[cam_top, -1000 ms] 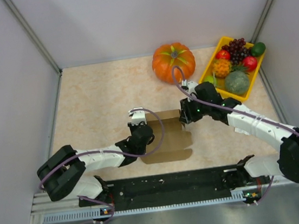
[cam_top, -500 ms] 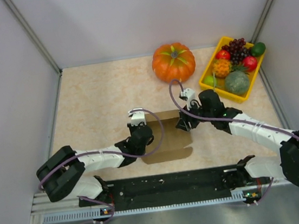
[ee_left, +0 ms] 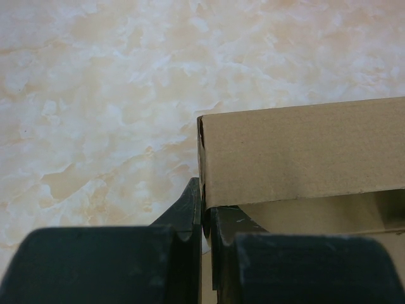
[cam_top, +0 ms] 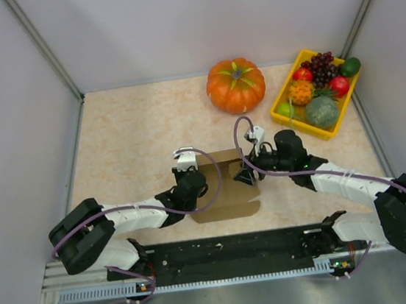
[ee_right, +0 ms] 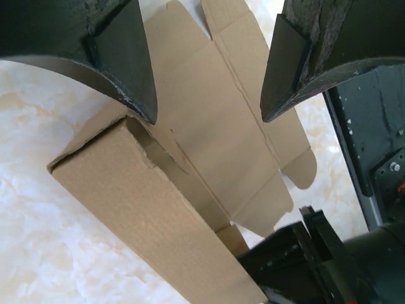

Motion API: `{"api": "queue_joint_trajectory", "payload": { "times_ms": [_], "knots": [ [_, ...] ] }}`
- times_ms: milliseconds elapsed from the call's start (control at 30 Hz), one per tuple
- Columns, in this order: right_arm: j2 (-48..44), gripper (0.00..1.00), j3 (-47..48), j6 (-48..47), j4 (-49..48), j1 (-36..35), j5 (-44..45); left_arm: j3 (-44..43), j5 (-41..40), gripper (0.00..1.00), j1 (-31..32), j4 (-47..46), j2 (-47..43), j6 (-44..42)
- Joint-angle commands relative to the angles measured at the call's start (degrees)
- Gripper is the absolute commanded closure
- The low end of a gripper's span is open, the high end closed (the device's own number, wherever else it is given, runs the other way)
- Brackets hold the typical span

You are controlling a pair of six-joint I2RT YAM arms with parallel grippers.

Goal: Fold the paper box

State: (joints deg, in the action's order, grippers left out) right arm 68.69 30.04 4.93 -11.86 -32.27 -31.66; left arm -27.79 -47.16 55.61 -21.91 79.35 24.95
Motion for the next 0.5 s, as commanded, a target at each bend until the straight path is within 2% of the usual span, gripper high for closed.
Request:
{"api": "queue_joint_trajectory", "payload": {
  "times_ms": [0, 100, 133, 233, 467],
  "knots": [
    [-1.54, 0.34, 0.36, 1.41, -6.53, -0.60, 0.08, 0.19, 0.40, 1.00, 0.02, -2.35, -2.01, -0.08],
    [-0.66, 0.40, 2.74, -3.69, 1.30, -0.60, 7.29, 0.28, 0.40, 1.00, 0.02, -2.17, -2.53, -0.08],
    [-0.48, 0.47, 3.70, -3.87, 2.79, -0.60, 10.88, 0.46, 0.40, 1.00, 0.02, -2.17, -2.62, -0.08],
    [-0.39, 0.64, 3.97, -2.39, 3.69, -0.77, 14.51, 0.28, 0.31, 1.00, 0.02, -2.26, -2.62, 0.10],
    [-1.45, 0.70, 1.95, 4.20, 0.95, -5.70, 17.77, -1.30, -0.30, 1.00, 0.02, -0.33, -1.57, 0.98]
  ]
}}
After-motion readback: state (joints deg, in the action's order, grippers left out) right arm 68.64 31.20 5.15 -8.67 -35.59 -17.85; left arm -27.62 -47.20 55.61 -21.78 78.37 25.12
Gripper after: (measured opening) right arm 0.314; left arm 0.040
